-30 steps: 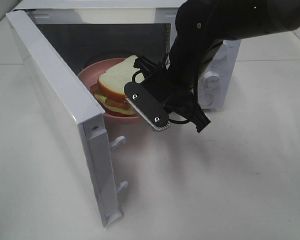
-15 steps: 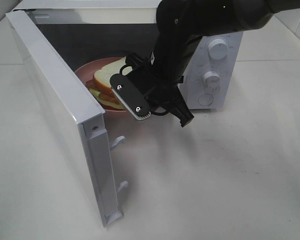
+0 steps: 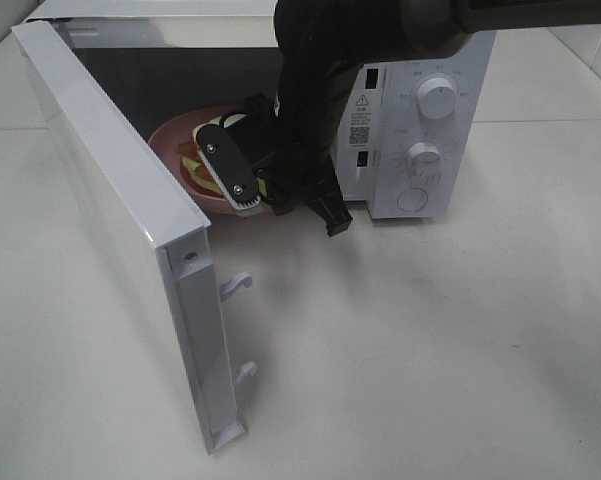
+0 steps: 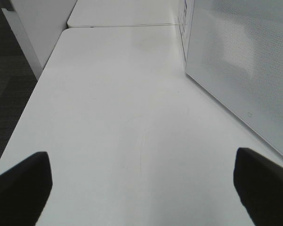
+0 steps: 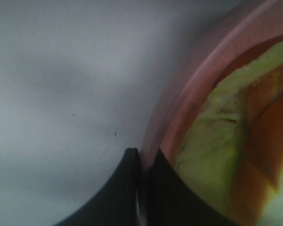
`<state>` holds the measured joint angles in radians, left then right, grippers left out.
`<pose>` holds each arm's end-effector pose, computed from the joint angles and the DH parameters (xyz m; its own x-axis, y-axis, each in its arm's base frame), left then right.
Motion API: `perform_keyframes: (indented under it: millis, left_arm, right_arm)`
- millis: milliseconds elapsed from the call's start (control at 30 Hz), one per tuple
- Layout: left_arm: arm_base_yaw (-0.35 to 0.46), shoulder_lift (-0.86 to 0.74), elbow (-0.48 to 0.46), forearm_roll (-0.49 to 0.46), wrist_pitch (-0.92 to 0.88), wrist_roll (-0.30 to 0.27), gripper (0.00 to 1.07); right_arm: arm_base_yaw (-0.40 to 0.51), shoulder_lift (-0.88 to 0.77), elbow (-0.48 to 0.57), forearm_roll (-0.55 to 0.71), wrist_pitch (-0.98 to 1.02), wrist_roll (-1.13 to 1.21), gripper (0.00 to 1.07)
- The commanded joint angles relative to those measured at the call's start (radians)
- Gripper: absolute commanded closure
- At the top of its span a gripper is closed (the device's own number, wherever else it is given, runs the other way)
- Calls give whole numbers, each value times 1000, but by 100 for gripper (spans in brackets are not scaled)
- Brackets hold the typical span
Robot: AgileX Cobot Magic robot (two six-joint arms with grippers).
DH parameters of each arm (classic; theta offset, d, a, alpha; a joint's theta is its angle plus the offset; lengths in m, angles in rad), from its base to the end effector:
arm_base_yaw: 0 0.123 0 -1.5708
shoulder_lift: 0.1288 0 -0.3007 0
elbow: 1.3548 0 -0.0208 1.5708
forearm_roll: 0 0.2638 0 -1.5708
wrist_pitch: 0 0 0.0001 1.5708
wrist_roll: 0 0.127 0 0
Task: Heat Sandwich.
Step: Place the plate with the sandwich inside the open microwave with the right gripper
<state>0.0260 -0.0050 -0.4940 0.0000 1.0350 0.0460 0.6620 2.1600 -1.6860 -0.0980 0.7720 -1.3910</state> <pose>0.0242 0.0006 0.2682 -0.4345 0.0347 -0.9000 -0.0060 0.9991 0.0414 0.4004 0.3011 0.1532 0.5092 -0.8605 0.0181 -0.7823 -0.4715 -0.4071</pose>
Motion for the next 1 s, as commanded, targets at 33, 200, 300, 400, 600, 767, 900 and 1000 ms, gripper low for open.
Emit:
perform_keyframes:
  millis: [33, 200, 300, 400, 600, 767, 900, 1000]
  left_arm:
    - [1, -26, 2, -8, -7, -6, 3]
    - [1, -26, 2, -8, -7, -6, 3]
    - [1, -26, 2, -8, -7, -6, 3]
    - [1, -26, 2, -8, -7, -6, 3]
    - [1, -26, 2, -8, -7, -6, 3]
    - [1, -26, 2, -8, -7, -6, 3]
    - [1, -26, 2, -8, -7, -6, 3]
    - [1, -26, 2, -8, -7, -6, 3]
  right_arm:
    - [5, 14, -40, -12, -4, 31, 107]
    - [5, 66, -124, -53, 29, 98, 107]
    - [5, 112, -195, -64, 78, 133, 107]
    - [5, 136, -241, -81, 81, 162, 107]
    - [2, 192, -335, -83, 105, 194, 107]
    - [-5, 240, -413, -93, 103, 235, 107]
    - [-10, 257, -438, -93, 100, 243, 107]
    - [-21, 264, -451, -100, 84, 248, 107]
